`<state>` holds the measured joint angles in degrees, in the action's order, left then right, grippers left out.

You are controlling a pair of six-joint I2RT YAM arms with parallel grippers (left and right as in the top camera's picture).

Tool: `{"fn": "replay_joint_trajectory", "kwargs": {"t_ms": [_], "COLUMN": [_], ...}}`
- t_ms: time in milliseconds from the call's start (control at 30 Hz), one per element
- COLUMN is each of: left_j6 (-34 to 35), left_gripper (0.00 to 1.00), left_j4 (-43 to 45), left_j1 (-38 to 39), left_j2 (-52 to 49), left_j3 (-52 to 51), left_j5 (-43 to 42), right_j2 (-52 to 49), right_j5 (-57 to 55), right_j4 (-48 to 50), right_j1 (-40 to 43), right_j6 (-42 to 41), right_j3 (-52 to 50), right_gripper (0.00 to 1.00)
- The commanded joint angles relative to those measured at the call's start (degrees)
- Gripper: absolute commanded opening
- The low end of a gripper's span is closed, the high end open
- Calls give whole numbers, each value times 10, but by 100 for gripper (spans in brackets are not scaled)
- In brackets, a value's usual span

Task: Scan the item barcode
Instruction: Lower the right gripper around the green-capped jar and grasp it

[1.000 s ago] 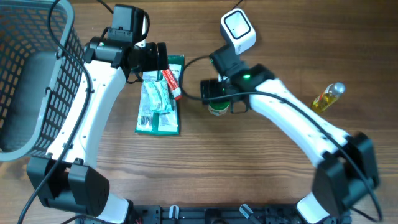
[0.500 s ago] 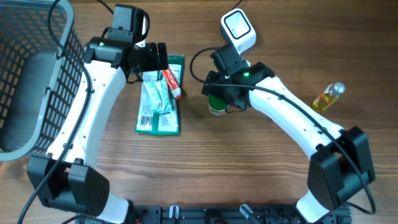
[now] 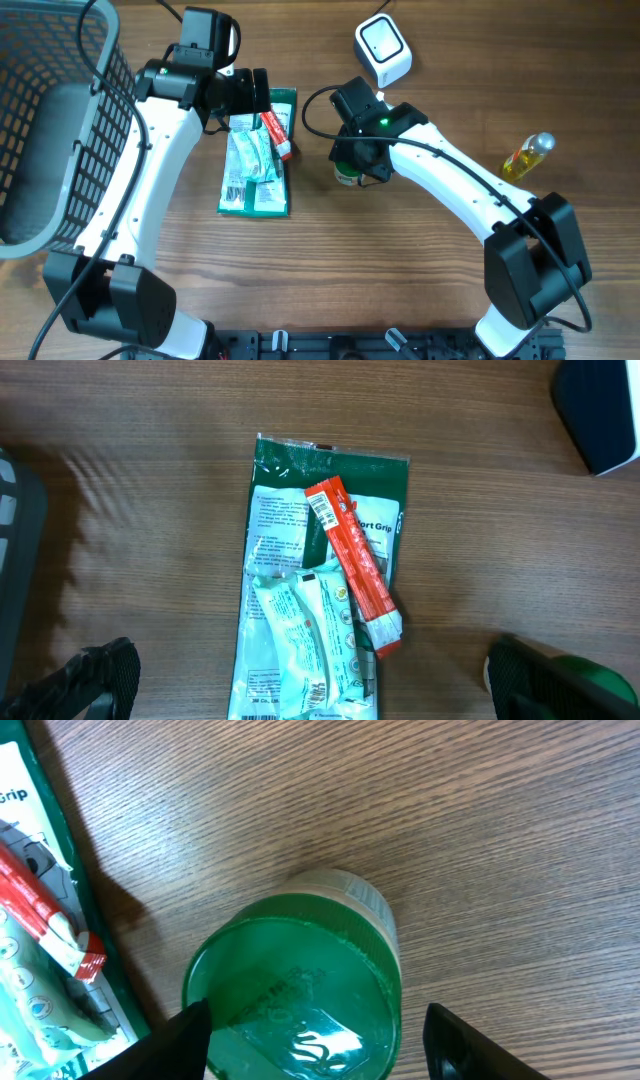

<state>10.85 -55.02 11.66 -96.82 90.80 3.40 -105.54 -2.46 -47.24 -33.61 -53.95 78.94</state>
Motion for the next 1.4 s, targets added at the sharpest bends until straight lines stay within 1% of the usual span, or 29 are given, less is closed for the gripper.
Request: {"fn": "replay_joint_trajectory", "kwargs": {"t_ms": [0,33,67,133,200,233,433,567,633,767,900,933,1000,1033,1133,1200,1267,1367], "left_j6": [5,5,5,5,5,5,5,5,5,5,5,5,5,5,5,5,5,5], "left_gripper": [100,100,100,100,100,100,100,100,100,100,100,100,100,100,100,100,100,100], "left_j4": [1,1,1,1,2,1,1,1,1,1,1,1,1,1,1,1,1,1], "left_j1": [-2,-2,-2,-2,-2,-2,-2,-2,-2,-2,-2,-2,-2,-2,-2,-2,-2,-2], "left_j2": [-5,-5,-5,-5,-5,-5,-5,-5,-5,-5,-5,-5,-5,-5,-5,-5,-5,-5], "left_j3": [2,2,2,2,2,2,2,2,2,2,2,2,2,2,2,2,2,2], "left_j5": [5,5,5,5,5,5,5,5,5,5,5,5,5,5,5,5,5,5], "right_j2": [-11,-11,-11,-11,-11,-11,-11,-14,-20,-41,-48,-47,-47,-47,-43,-39,-38,-38], "right_j5": [-16,-16,-16,-21,-22,-23,-46,-58,-72,-72,-72,-70,-65,-63,-57,-40,-16,43], "right_j4": [-3,-4,-3,15,22,23,28,32,33,41,29,28,26,23,10,4,2,-4], "right_j1": [-2,-2,-2,-2,-2,-2,-3,-12,-17,-22,-22,-22,-22,-22,-22,-22,-22,-22], "right_j6": [0,0,0,0,-1,-1,-16,-20,-33,-33,-28,-13,17,21,64,139,240,379], "right_j3": [-7,-7,-7,-7,-7,-7,-7,-7,-7,-7,-7,-7,-7,-7,-6,-6,-6,-6], "right_gripper": [68,68,70,81,84,89,89,86,86,86,80,79,72,70,70,70,69,71]}}
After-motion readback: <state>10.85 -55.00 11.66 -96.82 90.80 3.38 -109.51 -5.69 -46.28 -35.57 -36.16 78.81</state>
